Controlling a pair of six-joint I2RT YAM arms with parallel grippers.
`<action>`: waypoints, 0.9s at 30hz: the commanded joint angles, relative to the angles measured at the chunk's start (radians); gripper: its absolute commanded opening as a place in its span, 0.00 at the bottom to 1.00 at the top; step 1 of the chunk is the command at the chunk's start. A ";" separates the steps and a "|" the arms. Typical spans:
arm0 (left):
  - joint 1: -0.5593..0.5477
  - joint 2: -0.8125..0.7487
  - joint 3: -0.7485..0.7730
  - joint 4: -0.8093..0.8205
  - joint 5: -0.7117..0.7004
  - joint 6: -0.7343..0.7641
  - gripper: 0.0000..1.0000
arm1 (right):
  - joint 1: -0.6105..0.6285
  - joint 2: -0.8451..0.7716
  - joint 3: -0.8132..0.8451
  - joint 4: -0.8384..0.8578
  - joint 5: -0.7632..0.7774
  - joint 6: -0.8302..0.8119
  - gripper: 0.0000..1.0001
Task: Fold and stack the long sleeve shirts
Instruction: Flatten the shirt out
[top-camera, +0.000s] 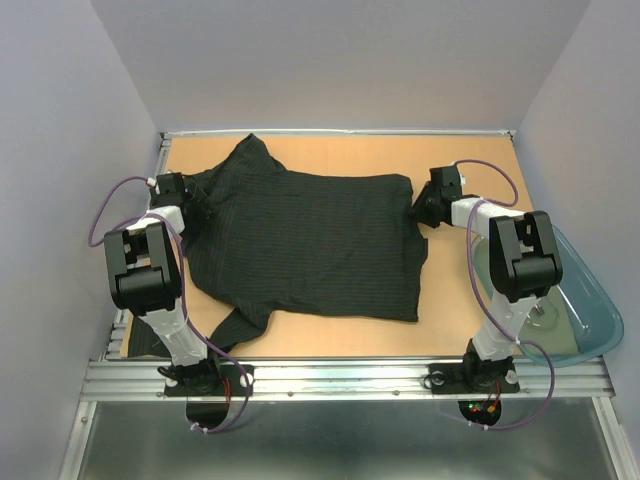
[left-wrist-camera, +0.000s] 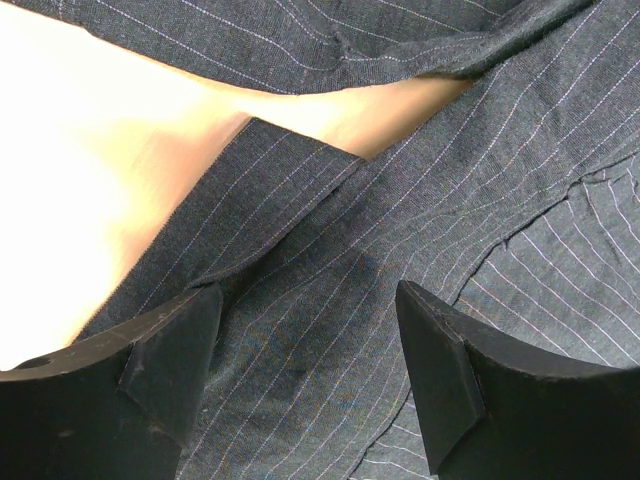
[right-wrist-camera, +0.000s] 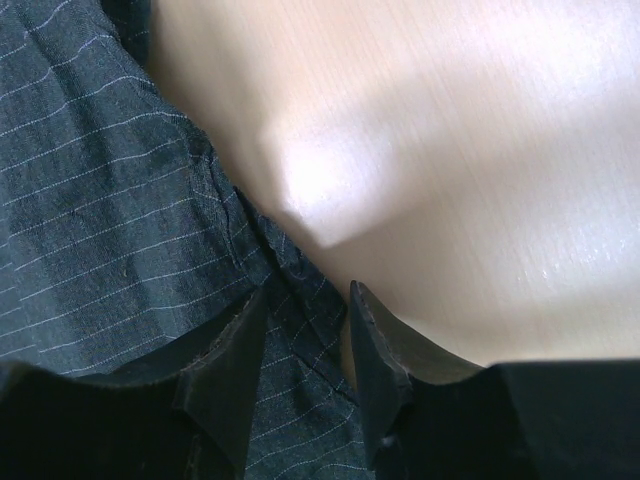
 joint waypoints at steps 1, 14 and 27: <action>-0.010 -0.009 -0.011 -0.048 0.012 0.004 0.82 | -0.006 -0.019 -0.045 0.008 0.051 0.001 0.44; -0.010 -0.004 -0.008 -0.056 -0.014 0.002 0.82 | -0.006 -0.158 0.119 -0.111 0.077 -0.143 0.01; -0.010 0.000 0.000 -0.067 -0.032 0.000 0.82 | -0.005 -0.350 0.044 -0.340 0.246 -0.192 0.57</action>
